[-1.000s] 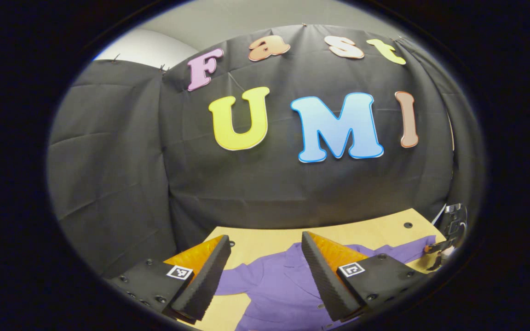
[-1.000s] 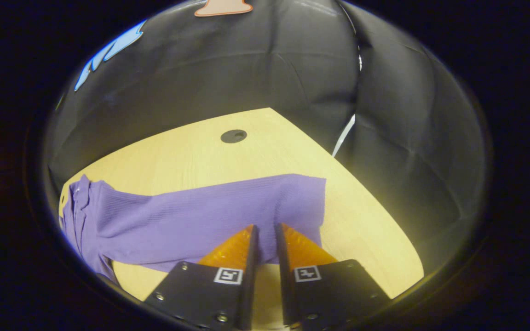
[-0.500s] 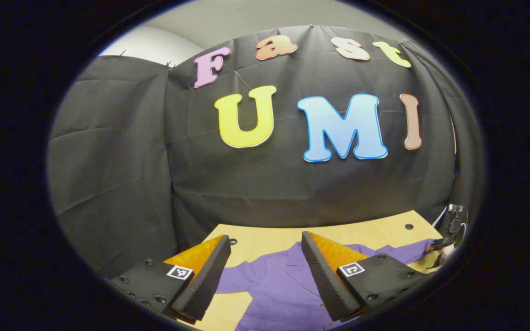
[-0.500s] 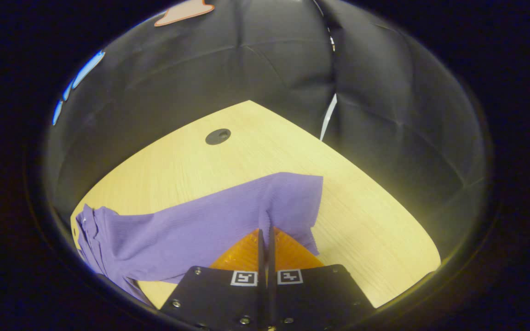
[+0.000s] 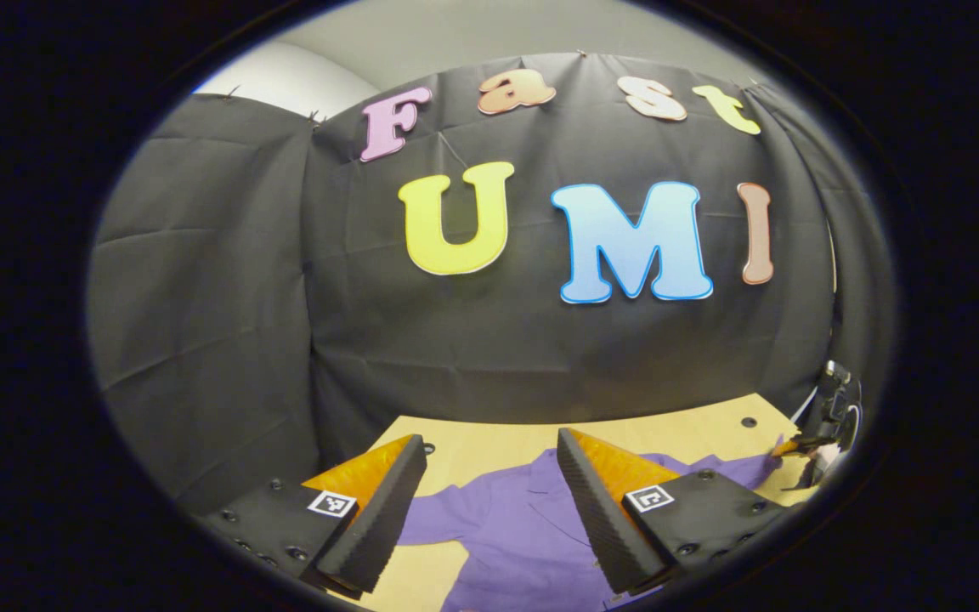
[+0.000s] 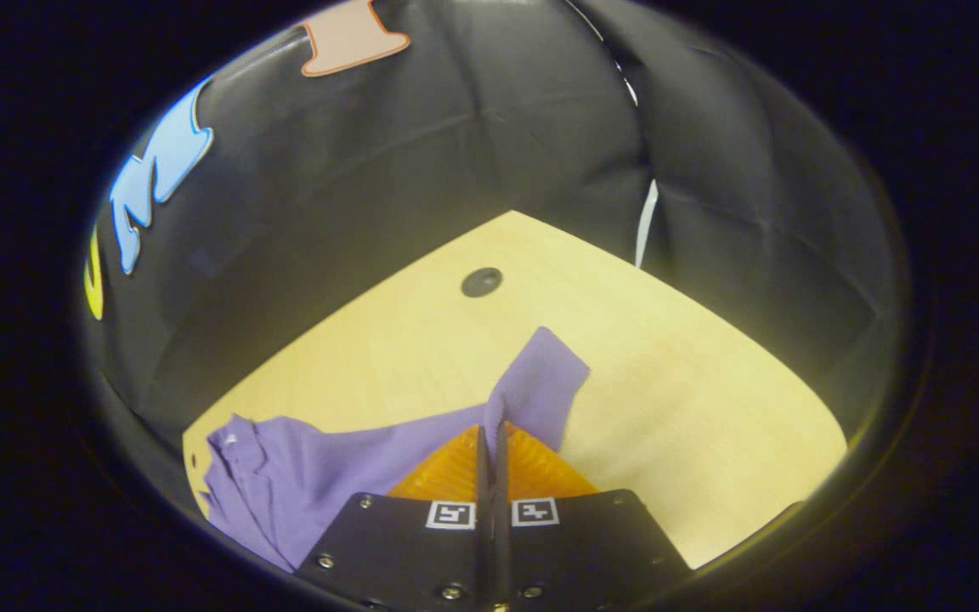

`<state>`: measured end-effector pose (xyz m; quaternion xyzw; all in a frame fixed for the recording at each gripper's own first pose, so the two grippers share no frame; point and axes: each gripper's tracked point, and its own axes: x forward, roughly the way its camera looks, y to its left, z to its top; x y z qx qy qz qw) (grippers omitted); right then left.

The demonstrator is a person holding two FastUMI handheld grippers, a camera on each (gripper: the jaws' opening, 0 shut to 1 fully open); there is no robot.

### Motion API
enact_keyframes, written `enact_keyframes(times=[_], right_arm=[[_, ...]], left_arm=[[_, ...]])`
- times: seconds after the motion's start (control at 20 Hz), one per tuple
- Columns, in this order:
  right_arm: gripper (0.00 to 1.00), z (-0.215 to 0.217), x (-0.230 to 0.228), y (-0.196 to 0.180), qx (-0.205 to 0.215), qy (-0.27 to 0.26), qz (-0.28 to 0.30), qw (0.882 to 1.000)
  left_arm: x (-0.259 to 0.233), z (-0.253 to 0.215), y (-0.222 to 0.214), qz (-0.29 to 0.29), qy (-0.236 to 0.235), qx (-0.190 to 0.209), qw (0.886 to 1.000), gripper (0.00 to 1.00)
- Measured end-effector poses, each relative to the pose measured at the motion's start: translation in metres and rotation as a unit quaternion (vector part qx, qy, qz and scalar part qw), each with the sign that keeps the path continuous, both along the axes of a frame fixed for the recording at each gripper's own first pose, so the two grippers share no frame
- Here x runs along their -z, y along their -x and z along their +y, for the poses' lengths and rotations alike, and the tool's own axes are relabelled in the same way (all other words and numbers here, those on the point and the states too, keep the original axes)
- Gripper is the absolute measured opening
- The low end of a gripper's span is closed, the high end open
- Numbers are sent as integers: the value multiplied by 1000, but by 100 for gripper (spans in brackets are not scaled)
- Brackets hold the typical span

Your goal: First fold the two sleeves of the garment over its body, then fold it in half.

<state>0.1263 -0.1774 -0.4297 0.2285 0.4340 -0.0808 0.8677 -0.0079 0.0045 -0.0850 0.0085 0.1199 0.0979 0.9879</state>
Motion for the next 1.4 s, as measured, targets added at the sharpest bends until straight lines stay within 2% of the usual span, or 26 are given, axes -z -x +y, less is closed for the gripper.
enact_keyframes(times=[0.35, 0.6, 0.95, 1.4], right_arm=[[1, 100, -39, -13, -59, -41, -37, 997], [2, 188, -52, -6, -128, -47, -46, 990], [1, 319, -72, 2, -212, -67, -67, 973], [1, 467, -73, 46, -312, -94, -59, 944]], left_arm=[[4, 36, 10, -3, 12, 0, 1000, 100], [12, 77, 21, 2, 23, -16, 1000, 100], [24, 144, 45, 11, 23, -49, 998, 100], [32, 224, 60, 14, 9, -88, 996, 100]])
